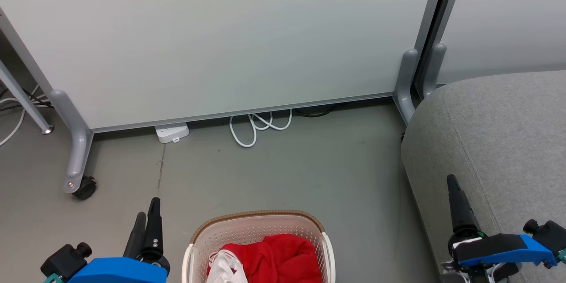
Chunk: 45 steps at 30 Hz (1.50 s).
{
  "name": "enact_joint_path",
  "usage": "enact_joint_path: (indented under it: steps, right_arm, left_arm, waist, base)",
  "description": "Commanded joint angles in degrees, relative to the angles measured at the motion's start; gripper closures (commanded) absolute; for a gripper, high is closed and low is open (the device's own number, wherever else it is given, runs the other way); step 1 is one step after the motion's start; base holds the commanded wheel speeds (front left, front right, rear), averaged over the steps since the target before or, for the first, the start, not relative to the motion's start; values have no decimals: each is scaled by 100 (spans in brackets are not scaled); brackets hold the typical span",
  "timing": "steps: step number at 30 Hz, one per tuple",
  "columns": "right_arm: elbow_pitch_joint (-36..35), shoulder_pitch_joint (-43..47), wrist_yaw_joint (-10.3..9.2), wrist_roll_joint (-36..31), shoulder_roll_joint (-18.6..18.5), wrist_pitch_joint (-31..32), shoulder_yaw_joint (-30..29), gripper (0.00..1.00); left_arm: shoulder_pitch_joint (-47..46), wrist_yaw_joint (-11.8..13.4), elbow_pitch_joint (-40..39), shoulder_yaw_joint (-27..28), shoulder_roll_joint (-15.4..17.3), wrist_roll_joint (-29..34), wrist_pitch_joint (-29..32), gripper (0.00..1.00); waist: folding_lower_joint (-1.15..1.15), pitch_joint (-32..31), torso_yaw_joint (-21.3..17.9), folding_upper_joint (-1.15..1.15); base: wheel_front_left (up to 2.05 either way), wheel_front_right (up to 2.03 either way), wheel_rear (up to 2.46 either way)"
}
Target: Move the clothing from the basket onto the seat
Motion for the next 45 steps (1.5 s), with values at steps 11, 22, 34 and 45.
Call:
enact_joint_path:
  steps: [11,22,34,45]
  right_arm:
    - [-263,-15,2,-1047,-28,-171,92,0]
    - [-359,41,2,-2099,-36,-306,151,0]
    - [-453,96,1,-2826,-41,-409,187,0]
    - [-499,158,1,-3457,-45,-453,153,0]
  left_arm:
    - [-151,115,-180,-185,81,1040,-254,0]
    - [-165,180,-199,-367,56,2041,-519,0]
    - [-160,224,-143,-495,45,2760,-700,0]
    - [-191,247,-20,-606,43,3320,-855,0]
  waist:
    - [0,2,0,0]
    - [0,-29,27,0]
    - [0,-36,42,0]
    - [0,-53,24,0]
  base:
    - [0,0,0]
    - [0,0,0]
    - [0,0,0]
    - [0,0,0]
